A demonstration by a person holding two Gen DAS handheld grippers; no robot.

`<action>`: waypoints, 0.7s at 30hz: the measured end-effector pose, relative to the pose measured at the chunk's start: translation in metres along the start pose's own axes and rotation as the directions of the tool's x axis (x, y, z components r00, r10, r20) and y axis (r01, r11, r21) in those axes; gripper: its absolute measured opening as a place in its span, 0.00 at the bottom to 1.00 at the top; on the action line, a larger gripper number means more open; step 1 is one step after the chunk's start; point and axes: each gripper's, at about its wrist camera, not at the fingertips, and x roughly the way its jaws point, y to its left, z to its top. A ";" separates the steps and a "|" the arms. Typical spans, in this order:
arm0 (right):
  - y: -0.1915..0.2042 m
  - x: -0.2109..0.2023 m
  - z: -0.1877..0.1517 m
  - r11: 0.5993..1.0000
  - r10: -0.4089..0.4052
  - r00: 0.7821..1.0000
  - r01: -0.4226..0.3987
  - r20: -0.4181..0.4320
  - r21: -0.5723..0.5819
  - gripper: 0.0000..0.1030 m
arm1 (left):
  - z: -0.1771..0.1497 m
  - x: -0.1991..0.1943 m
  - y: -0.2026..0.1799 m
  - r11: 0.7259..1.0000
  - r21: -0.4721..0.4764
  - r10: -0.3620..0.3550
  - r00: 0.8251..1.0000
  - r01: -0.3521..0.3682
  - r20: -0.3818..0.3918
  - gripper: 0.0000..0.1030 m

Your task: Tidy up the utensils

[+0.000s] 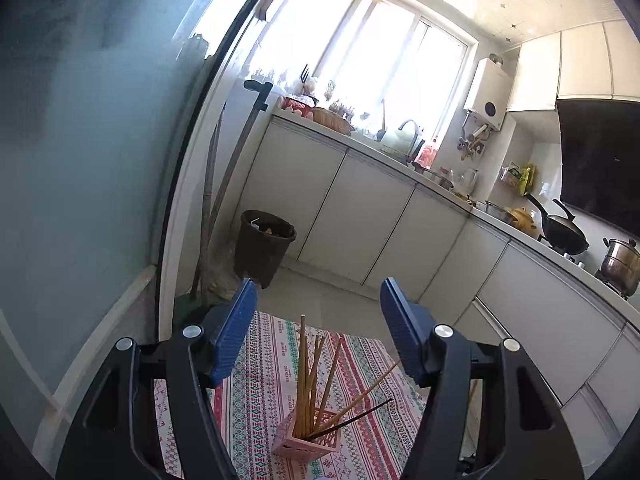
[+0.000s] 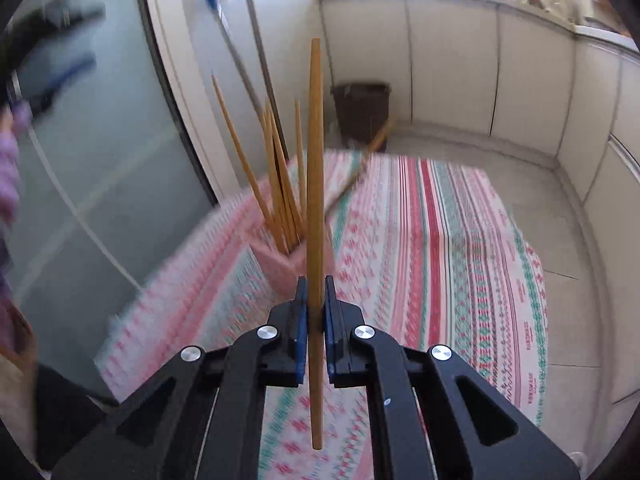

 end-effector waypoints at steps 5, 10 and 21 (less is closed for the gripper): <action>0.017 0.003 0.059 0.996 -0.006 0.986 -0.010 0.169 0.092 0.07 | 0.003 -0.002 0.006 1.000 -0.021 0.004 1.000 -0.003 0.009 0.60; 0.034 0.031 0.093 0.992 -0.066 0.958 0.033 0.280 0.122 0.07 | 0.006 0.002 0.022 0.998 -0.070 0.006 1.000 -0.006 0.003 0.62; 0.020 0.107 0.057 0.969 -0.151 0.945 0.083 0.291 0.235 0.28 | -0.004 0.025 0.041 0.994 -0.106 0.023 0.997 -0.030 -0.068 0.71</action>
